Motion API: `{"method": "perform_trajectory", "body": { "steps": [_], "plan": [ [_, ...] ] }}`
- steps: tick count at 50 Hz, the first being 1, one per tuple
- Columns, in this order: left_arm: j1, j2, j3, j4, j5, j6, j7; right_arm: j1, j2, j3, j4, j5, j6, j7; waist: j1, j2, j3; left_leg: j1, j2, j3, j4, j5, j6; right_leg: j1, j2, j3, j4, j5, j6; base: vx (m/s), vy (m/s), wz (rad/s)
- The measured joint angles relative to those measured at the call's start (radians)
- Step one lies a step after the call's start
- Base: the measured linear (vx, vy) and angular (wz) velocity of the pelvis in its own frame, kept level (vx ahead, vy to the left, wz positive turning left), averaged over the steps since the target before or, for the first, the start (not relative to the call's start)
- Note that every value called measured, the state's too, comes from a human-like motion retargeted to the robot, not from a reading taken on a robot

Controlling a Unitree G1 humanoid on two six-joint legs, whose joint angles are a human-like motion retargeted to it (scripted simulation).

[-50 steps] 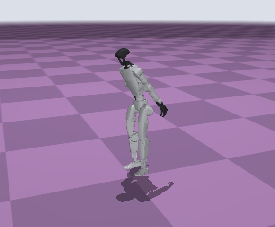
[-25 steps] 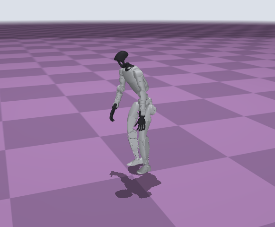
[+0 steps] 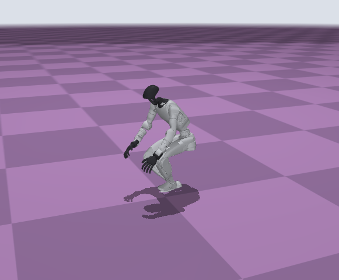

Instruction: Upper body actions

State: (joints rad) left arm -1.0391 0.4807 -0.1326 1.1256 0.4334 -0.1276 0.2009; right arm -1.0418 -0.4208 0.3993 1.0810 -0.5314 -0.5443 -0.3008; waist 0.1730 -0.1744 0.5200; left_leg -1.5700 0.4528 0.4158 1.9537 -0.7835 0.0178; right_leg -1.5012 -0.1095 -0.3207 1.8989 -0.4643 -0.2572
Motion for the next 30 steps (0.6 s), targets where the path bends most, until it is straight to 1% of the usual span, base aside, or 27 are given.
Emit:
{"method": "perform_trajectory", "body": {
  "steps": [2,4,8,10,12,15,18,20,23,25,28,30],
  "plan": [
    [0.033,0.001,0.012,-0.001,0.05,0.008,0.042,0.021,0.012,0.014,0.004,-0.006,-0.006,-0.022,-0.006,-0.017,0.0,0.0,0.022,0.026,0.055,-0.025,0.033,-0.024,0.007,0.018,0.063,-0.014,-0.001,0.02,0.21,-0.34],
    [0.065,0.002,0.018,-0.003,0.071,-0.002,0.077,0.043,0.024,0.02,0.017,-0.003,-0.015,-0.03,-0.012,-0.031,0.0,0.0,0.037,0.048,0.101,-0.042,0.063,-0.042,0.008,0.034,0.116,-0.023,-0.002,0.06,0.17,-0.23],
    [0.092,-0.008,0.052,-0.003,0.071,-0.029,0.122,0.058,0.039,0.007,0.04,0.005,-0.022,-0.03,-0.013,-0.038,0.0,0.0,0.045,0.048,0.101,-0.038,0.072,-0.048,0.014,0.037,0.117,-0.011,-0.001,0.01,0.02,-0.09],
    [0.075,0.007,0.051,-0.001,0.054,-0.057,0.121,0.049,0.03,-0.004,0.037,0.005,-0.041,-0.054,-0.013,-0.03,0.0,0.0,0.032,0.029,0.035,-0.003,0.062,-0.028,0.017,0.02,0.05,0.011,-0.001,-0.02,-0.19,0.1],
    [0.041,0.026,0.051,-0.007,0.044,-0.067,0.113,0.032,0.007,-0.019,0.023,-0.011,-0.056,-0.094,-0.012,-0.017,0.0,0.0,0.018,-0.006,-0.071,0.056,0.04,0.002,0.023,-0.004,-0.057,0.044,0.004,-0.09,-0.33,0.25],
    [-0.002,0.043,0.059,-0.03,0.016,-0.085,0.092,0.016,-0.034,-0.047,-0.007,-0.041,-0.051,-0.122,-0.01,0.012,0.0,0.001,0.005,-0.058,-0.223,0.133,0.007,0.043,0.035,-0.025,-0.23,0.103,0.043,-0.09,-0.25,0.25],
    [-0.022,0.063,0.067,-0.05,-0.019,-0.113,0.052,0.022,-0.089,-0.088,-0.037,-0.086,-0.042,-0.118,0.005,0.058,-0.006,0.022,-0.006,-0.117,-0.398,0.206,-0.037,0.112,0.067,-0.041,-0.454,0.182,0.095,-0.05,-0.11,0.04],
    [0.015,0.068,0.071,-0.05,-0.025,-0.127,0.018,0.075,-0.1,-0.124,-0.037,-0.122,-0.018,-0.114,0.016,0.084,-0.008,0.095,-0.015,-0.137,-0.505,0.238,-0.065,0.2,0.085,-0.028,-0.59,0.226,0.131,0.04,-0.01,0.0],
    [0.128,0.048,0.09,-0.035,-0.032,-0.098,-0.011,0.191,-0.076,-0.18,0.001,-0.154,0.019,-0.12,0.018,0.12,-0.007,0.249,-0.039,-0.153,-0.663,0.28,-0.093,0.367,0.091,0.0,-0.777,0.285,0.182,0.15,0.03,0.13],
    [0.234,0.015,0.112,-0.013,-0.05,-0.047,-0.046,0.286,-0.051,-0.209,0.057,-0.154,0.04,-0.113,0.008,0.136,-0.008,0.387,-0.067,-0.147,-0.798,0.316,-0.106,0.504,0.081,0.027,-0.921,0.33,0.217,0.21,0.09,0.36],
    [0.395,-0.064,0.154,0.059,-0.067,0.057,-0.121,0.426,-0.014,-0.247,0.178,-0.147,0.093,-0.099,-0.01,0.156,-0.015,0.604,-0.111,-0.116,-1.027,0.39,-0.096,0.715,0.053,0.031,-1.149,0.401,0.246,0.26,0.08,0.57],
    [0.511,-0.123,0.171,0.145,-0.102,0.083,-0.147,0.532,0.016,-0.269,0.275,-0.142,0.142,-0.114,-0.035,0.153,-0.018,0.772,-0.166,-0.086,-1.218,0.461,-0.081,0.871,0.018,0.026,-1.315,0.455,0.263,0.3,0.05,0.76]
  ]
}}
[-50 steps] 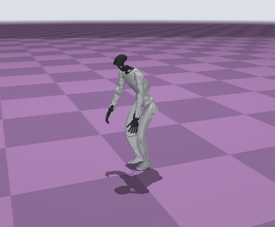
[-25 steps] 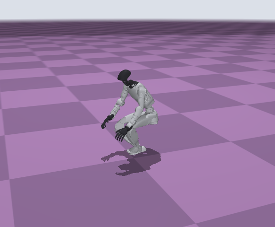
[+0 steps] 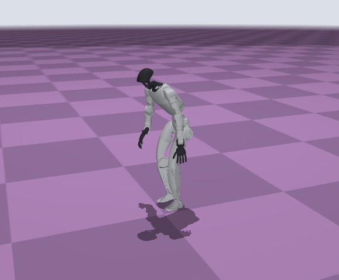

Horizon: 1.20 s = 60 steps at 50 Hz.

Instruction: Upper body actions

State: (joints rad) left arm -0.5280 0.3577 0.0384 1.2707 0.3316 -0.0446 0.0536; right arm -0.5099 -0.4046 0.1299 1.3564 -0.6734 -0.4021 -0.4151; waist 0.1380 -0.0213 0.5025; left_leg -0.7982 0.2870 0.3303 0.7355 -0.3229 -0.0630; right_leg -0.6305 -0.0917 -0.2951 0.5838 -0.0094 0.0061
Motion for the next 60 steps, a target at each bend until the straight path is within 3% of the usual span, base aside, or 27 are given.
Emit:
{"method": "perform_trajectory", "body": {
  "steps": [6,11,16,23,30,33,38,47,54,60],
  "plan": [
    [0.29,-0.122,0.052,0.234,-0.088,0.011,0.026,0.251,0.087,-0.093,0.244,0.052,0.155,-0.014,-0.042,-0.034,-0.036,0.39,-0.154,0.07,-0.436,0.139,0.042,0.353,-0.094,-0.106,-0.335,0.095,0.041,0.34,0.07,0.52],
    [0.63,-0.239,0.196,0.313,-0.175,0.025,0.103,0.511,0.128,-0.169,0.344,0.092,0.28,0.119,-0.128,-0.075,-0.207,0.591,-0.276,0.079,-0.695,0.201,0.077,0.507,-0.137,-0.155,-0.48,0.122,0.06,0.52,0.26,0.46],
    [0.836,-0.316,0.35,0.302,-0.183,0.054,0.058,0.687,0.148,-0.298,0.344,0.153,0.328,0.146,-0.2,-0.076,-0.343,0.661,-0.322,0.058,-0.758,0.202,0.077,0.586,-0.144,-0.199,-0.55,0.128,0.067,0.49,0.15,0.43],
    [0.849,-0.289,0.349,0.259,-0.22,0.073,0.016,0.654,0.174,-0.337,0.344,0.337,0.282,0.17,-0.2,-0.094,-0.358,0.699,-0.332,0.033,-0.729,0.18,0.068,0.649,-0.138,-0.217,-0.58,0.136,0.062,0.14,0.02,-0.01],
    [0.648,-0.231,0.26,0.168,-0.243,0.057,-0.019,0.453,0.18,-0.162,0.179,0.284,0.271,0.281,-0.199,-0.091,-0.314,0.701,-0.322,0.048,-0.703,0.165,0.068,0.63,-0.137,-0.192,-0.532,0.12,0.06,-0.04,0.01,-0.21],
    [0.503,-0.192,0.198,0.153,-0.241,0.051,-0.017,0.334,0.174,-0.078,0.117,0.263,0.257,0.289,-0.189,-0.083,-0.284,0.641,-0.293,0.052,-0.631,0.144,0.048,0.568,-0.147,-0.168,-0.458,0.095,0.069,-0.24,-0.06,-0.18],
    [0.205,-0.113,0.059,0.079,-0.219,0.016,0.017,0.074,0.151,0.028,0.023,0.253,0.217,0.279,-0.154,-0.057,-0.243,0.363,-0.191,0.009,-0.306,0.026,-0.028,0.327,-0.154,-0.093,-0.201,-0.006,0.093,-0.41,-0.14,-0.07],
    [-0.19,-0.004,0.016,-0.001,-0.069,0.008,0.014,-0.259,0.149,0.008,-0.061,0.138,0.173,0.304,-0.075,-0.043,-0.254,-0.117,-0.031,-0.025,0.305,-0.217,-0.112,-0.135,-0.091,0.016,0.335,-0.216,0.082,-0.22,-0.06,-0.38],
    [-0.364,0.04,-0.013,-0.046,-0.085,-0.009,0.043,-0.417,0.12,0.027,-0.101,0.156,0.139,0.264,-0.019,-0.039,-0.221,-0.364,0.051,-0.032,0.588,-0.316,-0.116,-0.383,-0.027,-0.005,0.604,-0.294,0.018,-0.17,-0.04,-0.39],
    [-0.388,0.063,-0.014,-0.043,-0.044,-0.017,0.072,-0.445,0.101,0.042,-0.093,0.123,0.117,0.208,-0.002,-0.039,-0.187,-0.411,0.075,-0.027,0.693,-0.364,-0.118,-0.439,-0.019,-0.013,0.712,-0.334,-0.008,0.0,0.0,-0.09]
  ]
}}
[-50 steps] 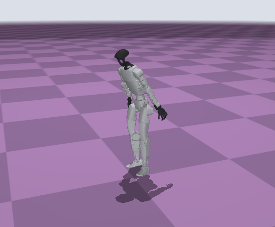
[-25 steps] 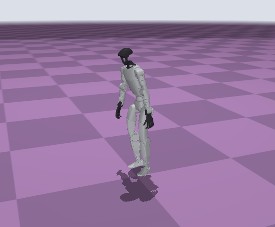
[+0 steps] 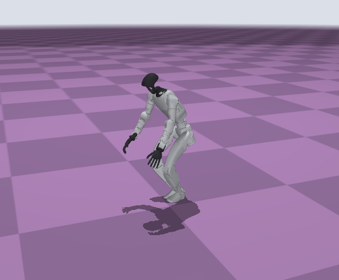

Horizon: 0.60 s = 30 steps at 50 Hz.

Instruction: Upper body actions

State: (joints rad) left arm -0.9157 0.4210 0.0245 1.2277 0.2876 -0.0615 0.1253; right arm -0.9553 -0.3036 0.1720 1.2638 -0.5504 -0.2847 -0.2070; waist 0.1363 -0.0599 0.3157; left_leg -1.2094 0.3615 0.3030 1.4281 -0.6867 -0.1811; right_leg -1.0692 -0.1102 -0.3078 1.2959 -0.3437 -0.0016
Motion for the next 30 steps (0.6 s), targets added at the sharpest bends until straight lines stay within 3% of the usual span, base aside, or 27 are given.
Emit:
{"method": "perform_trajectory", "body": {
  "steps": [5,10,16,21,25,30],
  "plan": [
    [0.064,-0.003,0.019,0.025,0.012,0.002,-0.013,0.051,0.013,-0.015,0.023,-0.015,-0.004,-0.012,-0.005,0.007,-0.008,0.066,0.002,0.0,-0.059,0.017,-0.008,0.066,-0.007,0.009,-0.06,0.008,0.02,0.06,0.02,0.01],
    [0.228,-0.016,0.034,0.043,-0.026,0.018,-0.045,0.188,0.027,-0.013,0.033,-0.046,0.019,0.038,-0.028,0.01,-0.026,0.251,-0.031,0.011,-0.303,0.117,-0.001,0.254,-0.025,0.033,-0.317,0.111,0.065,0.1,0.04,0.12],
    [0.509,-0.092,0.045,0.071,-0.063,0.007,-0.064,0.431,0.058,-0.013,0.067,-0.058,0.058,-0.042,-0.072,-0.021,-0.052,0.536,-0.138,0.083,-0.743,0.31,0.074,0.525,-0.071,0.03,-0.737,0.295,0.076,0.11,0.02,0.27],
    [0.739,-0.199,0.094,0.191,-0.083,0.077,0.05,0.661,0.091,-0.048,0.189,-0.041,0.091,-0.055,-0.126,-0.044,-0.062,0.816,-0.269,0.095,-1.138,0.462,0.145,0.785,-0.103,-0.012,-1.077,0.438,0.069,0.19,0.02,0.37],
    [0.941,-0.287,0.172,0.303,-0.148,0.108,0.149,0.832,0.085,-0.075,0.331,-0.046,0.159,-0.029,-0.176,-0.056,-0.076,1.041,-0.355,0.099,-1.374,0.532,0.19,0.975,-0.119,-0.086,-1.248,0.496,0.06,0.33,0.14,0.23],
    [1.104,-0.342,0.314,0.354,-0.116,0.154,0.098,0.98,0.071,-0.194,0.433,-0.117,0.338,0.063,-0.205,-0.065,-0.193,1.083,-0.393,0.134,-1.464,0.558,0.191,0.982,-0.143,-0.142,-1.274,0.495,0.069,0.22,0.13,0.0]
  ]
}}
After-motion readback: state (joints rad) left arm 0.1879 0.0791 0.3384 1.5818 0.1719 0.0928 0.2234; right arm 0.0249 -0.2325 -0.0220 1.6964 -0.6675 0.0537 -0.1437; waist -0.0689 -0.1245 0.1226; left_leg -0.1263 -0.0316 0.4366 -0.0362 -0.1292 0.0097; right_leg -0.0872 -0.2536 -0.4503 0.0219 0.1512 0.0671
